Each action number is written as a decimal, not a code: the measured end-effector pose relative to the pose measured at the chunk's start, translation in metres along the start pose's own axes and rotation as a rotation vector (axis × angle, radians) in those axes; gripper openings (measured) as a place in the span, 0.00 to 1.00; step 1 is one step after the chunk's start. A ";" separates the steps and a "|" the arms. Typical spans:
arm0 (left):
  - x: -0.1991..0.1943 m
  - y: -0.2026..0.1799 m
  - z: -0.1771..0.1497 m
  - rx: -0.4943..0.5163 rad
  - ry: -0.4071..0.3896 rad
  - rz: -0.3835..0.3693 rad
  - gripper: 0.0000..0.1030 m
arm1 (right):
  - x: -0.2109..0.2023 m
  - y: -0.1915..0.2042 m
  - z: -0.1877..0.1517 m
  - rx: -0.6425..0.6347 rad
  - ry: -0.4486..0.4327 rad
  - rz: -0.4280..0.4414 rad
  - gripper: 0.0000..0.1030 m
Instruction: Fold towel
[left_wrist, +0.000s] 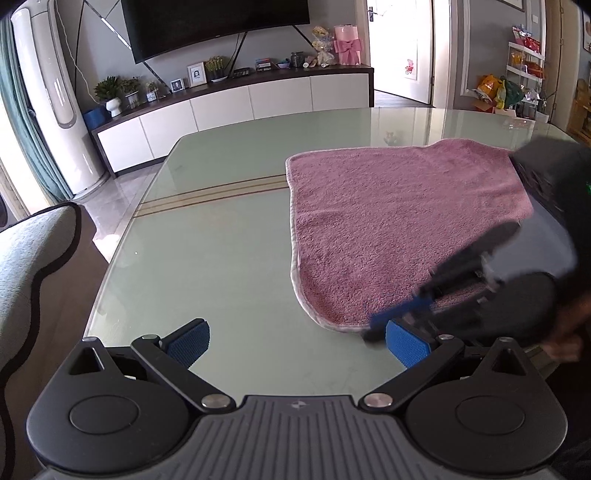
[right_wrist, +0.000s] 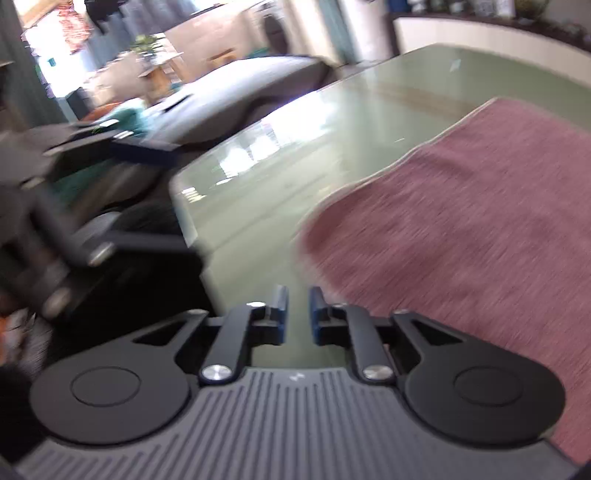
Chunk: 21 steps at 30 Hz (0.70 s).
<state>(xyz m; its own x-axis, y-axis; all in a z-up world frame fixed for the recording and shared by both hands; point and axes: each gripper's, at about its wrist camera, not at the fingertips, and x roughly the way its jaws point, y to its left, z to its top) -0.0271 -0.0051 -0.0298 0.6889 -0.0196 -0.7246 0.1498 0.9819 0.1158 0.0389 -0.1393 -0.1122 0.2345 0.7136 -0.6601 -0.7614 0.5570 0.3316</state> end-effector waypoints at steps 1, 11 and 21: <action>0.000 -0.002 0.001 0.004 -0.002 -0.006 0.99 | -0.017 0.000 -0.005 0.004 -0.046 -0.002 0.41; 0.039 -0.049 0.036 0.043 -0.049 -0.146 0.99 | -0.208 -0.079 -0.091 0.374 -0.376 -0.505 0.50; 0.107 -0.085 0.047 0.040 0.038 -0.151 0.99 | -0.344 -0.240 -0.156 0.708 -0.308 -0.912 0.51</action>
<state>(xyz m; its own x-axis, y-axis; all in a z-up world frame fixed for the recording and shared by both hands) 0.0675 -0.0996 -0.0850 0.6292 -0.1581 -0.7610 0.2778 0.9602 0.0302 0.0467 -0.5849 -0.0695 0.7241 -0.0488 -0.6880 0.2409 0.9526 0.1860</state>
